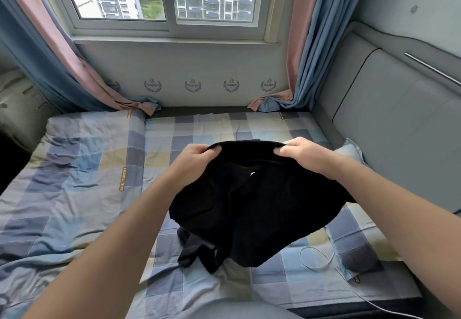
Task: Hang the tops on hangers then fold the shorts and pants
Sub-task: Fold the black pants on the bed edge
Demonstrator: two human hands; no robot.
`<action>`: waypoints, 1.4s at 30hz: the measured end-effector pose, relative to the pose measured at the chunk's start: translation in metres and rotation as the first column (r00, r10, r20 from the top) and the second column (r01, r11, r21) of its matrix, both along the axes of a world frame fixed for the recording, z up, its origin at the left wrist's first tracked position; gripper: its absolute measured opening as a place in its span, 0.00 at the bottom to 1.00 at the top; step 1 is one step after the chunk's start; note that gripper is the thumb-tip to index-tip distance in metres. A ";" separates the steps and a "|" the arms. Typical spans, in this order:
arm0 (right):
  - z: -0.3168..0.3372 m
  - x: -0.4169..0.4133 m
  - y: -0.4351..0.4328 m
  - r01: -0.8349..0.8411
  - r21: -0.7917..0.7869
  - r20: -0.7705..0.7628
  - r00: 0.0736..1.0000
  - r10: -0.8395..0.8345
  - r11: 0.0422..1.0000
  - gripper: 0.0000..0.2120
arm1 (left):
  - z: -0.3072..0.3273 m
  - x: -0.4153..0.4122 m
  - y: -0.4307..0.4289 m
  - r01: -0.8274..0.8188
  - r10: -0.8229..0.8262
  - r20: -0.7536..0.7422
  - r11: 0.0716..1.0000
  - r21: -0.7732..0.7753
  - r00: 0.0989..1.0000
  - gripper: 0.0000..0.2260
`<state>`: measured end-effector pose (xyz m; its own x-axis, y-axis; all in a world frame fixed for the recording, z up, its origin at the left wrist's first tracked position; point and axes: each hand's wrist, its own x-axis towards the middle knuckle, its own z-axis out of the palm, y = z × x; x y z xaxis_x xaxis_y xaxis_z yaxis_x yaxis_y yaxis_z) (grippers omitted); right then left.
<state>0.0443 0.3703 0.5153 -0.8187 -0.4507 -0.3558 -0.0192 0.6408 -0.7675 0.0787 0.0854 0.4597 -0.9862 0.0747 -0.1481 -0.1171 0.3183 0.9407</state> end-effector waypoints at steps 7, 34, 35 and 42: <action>-0.022 -0.014 0.016 0.041 0.483 -0.405 0.896 0.182 0.875 0.11 | -0.010 -0.019 -0.030 -0.064 -0.096 -0.189 0.717 -0.694 0.977 0.11; -0.073 -0.039 0.075 0.733 -0.549 0.553 0.679 -0.483 0.401 0.08 | -0.069 -0.016 -0.117 -0.639 0.503 0.412 0.694 0.332 0.760 0.16; -0.069 -0.040 0.077 0.721 -0.589 0.580 0.691 -0.431 0.365 0.08 | -0.065 -0.018 -0.117 -0.594 0.496 0.347 0.749 0.294 0.796 0.17; -0.023 -0.058 0.081 0.394 -0.622 0.236 0.918 -0.318 0.677 0.22 | -0.030 -0.028 -0.111 -0.671 0.519 -0.434 0.645 -0.367 0.736 0.10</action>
